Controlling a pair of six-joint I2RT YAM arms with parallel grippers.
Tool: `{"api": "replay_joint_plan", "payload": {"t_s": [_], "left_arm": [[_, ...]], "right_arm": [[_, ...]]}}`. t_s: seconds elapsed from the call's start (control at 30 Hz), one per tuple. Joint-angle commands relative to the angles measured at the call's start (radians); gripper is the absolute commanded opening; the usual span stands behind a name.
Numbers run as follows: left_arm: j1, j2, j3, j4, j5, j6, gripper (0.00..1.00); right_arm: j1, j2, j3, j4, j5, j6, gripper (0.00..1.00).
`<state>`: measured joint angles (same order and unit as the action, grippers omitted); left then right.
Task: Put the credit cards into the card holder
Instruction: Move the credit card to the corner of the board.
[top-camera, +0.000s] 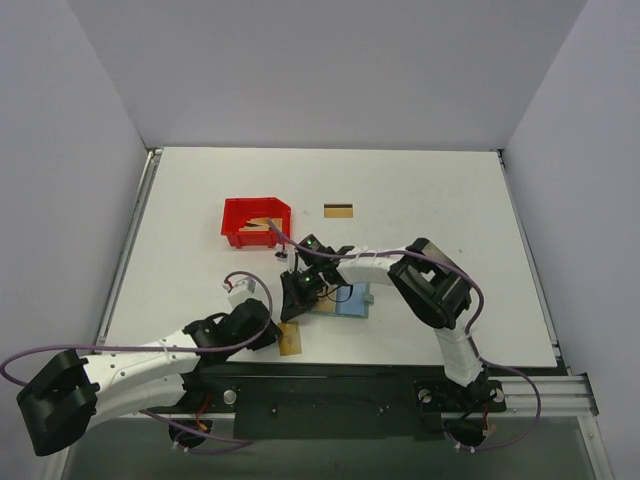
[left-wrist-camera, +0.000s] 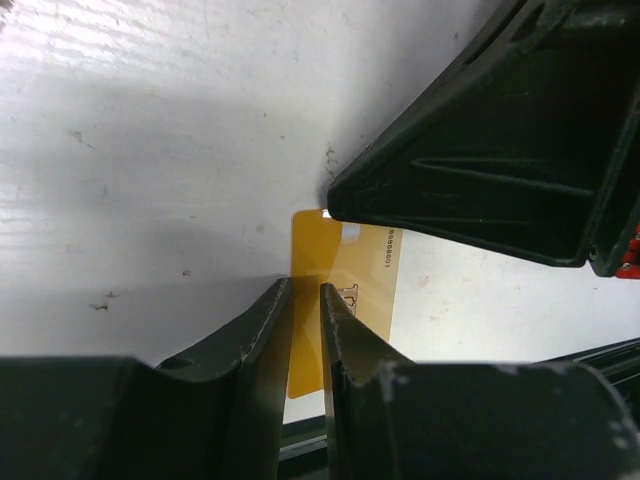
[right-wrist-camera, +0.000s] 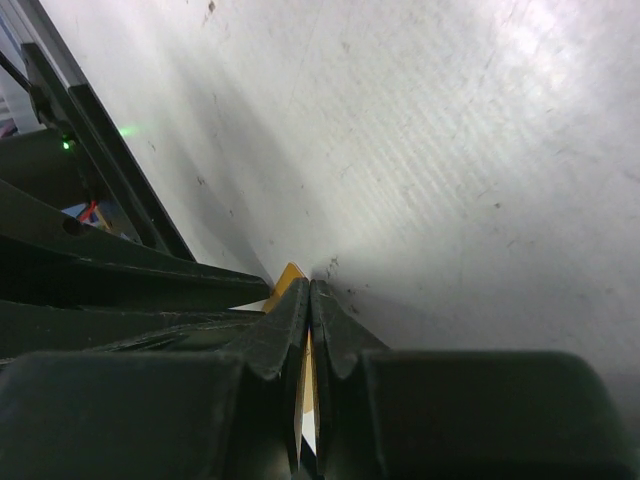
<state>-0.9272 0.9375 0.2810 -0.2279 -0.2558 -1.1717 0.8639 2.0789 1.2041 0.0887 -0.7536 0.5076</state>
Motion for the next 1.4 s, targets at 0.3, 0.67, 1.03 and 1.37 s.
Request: {"api": "replay_joint_plan", "payload": {"t_s": [0.3, 0.67, 1.03, 1.37], "left_arm": [[-0.061, 0.004, 0.004, -0.18, -0.057, -0.069, 0.28], [-0.064, -0.005, 0.038, -0.217, -0.056, -0.028, 0.28], [-0.067, -0.028, 0.063, -0.26, -0.04, 0.026, 0.28], [-0.065, -0.017, 0.03, -0.168, -0.02, 0.073, 0.28]], "right_arm": [[0.04, -0.074, -0.144, -0.167, 0.157, -0.09, 0.0], [0.052, -0.357, -0.314, 0.018, 0.404, 0.047, 0.15], [0.242, -0.557, -0.558, 0.215, 0.548, 0.479, 0.38], [0.304, -0.49, -0.617, 0.368, 0.57, 0.614, 0.4]]}}
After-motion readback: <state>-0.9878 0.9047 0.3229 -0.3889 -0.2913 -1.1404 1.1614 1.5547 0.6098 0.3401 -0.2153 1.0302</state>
